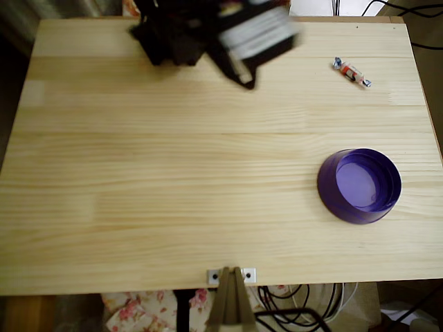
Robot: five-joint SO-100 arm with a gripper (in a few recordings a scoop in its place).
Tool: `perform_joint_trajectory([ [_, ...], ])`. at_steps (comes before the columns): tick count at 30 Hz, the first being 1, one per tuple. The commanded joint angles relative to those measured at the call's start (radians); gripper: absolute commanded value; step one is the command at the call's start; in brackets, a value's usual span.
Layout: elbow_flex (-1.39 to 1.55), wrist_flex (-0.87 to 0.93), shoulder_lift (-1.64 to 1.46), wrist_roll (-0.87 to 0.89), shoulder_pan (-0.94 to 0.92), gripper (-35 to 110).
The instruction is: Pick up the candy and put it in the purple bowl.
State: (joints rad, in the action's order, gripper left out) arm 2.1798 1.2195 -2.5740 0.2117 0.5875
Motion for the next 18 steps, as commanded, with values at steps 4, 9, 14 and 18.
perform_joint_trajectory([
  [4, -0.169, -0.124, 0.123, 0.061, 0.225, -1],
  [9, -0.143, -0.235, 0.164, 0.118, 0.348, -1],
  [14, -0.144, -0.288, 0.186, 0.129, 0.483, 0],
  [18, -0.095, -0.331, 0.187, 0.201, 0.580, 0],
])
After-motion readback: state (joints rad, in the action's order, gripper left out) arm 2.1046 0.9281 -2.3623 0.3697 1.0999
